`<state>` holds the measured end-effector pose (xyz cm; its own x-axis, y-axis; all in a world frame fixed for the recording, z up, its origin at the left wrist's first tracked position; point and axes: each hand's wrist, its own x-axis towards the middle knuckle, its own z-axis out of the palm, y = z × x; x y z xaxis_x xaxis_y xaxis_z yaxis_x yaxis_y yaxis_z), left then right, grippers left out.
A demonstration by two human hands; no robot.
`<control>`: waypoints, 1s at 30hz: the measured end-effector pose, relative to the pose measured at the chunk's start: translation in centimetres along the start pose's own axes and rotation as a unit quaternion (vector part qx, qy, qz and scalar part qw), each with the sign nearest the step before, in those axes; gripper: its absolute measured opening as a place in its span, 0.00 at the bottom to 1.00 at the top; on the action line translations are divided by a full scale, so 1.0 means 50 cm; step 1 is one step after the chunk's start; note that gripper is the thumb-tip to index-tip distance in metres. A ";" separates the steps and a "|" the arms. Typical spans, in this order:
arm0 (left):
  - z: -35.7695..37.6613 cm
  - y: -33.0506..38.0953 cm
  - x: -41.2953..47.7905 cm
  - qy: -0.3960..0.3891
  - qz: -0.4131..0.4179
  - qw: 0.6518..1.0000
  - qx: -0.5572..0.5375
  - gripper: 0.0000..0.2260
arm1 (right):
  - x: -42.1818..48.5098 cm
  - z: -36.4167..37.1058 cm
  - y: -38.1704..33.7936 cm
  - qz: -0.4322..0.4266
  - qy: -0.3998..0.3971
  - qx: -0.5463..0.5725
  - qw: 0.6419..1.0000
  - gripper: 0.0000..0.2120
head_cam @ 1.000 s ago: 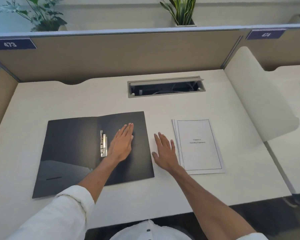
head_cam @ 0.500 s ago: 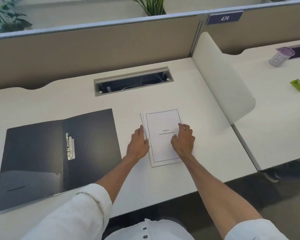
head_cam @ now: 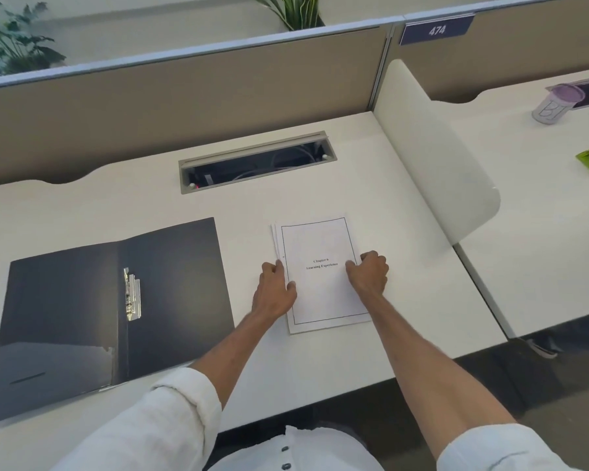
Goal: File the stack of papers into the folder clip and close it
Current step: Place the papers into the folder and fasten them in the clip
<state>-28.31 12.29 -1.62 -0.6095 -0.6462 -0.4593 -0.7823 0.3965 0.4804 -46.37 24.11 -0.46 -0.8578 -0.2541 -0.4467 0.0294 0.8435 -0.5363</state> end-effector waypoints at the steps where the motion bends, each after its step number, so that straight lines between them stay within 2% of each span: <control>1: 0.000 -0.001 0.001 0.000 0.003 1.000 0.003 0.30 | 0.002 -0.001 0.001 0.009 -0.005 0.008 1.000 0.21; 5: 0.000 -0.008 -0.003 -0.002 0.014 1.000 0.007 0.31 | 0.003 0.001 0.008 0.009 -0.021 0.006 1.000 0.21; 13: -0.010 -0.016 -0.007 -0.007 0.018 0.999 -0.032 0.29 | -0.019 -0.006 0.000 -0.040 -0.042 0.023 0.998 0.13; 18: -0.039 -0.044 -0.018 0.053 -0.016 0.993 -0.102 0.26 | -0.045 -0.010 -0.001 -0.084 -0.033 0.103 0.991 0.09; 23: -0.083 -0.092 -0.036 0.095 -0.032 0.975 -0.197 0.23 | -0.078 -0.003 -0.028 -0.105 -0.072 0.191 0.973 0.09; 30: -0.169 -0.195 -0.076 0.132 -0.025 0.961 -0.241 0.21 | -0.140 0.082 -0.113 -0.143 -0.113 0.216 0.959 0.09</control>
<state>-17.30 5.37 1.74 -0.4694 -0.8248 -0.3152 -0.6203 0.0541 0.7825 -38.43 19.19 2.80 -0.7306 -0.5832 -0.3550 0.0618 0.4614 -0.8851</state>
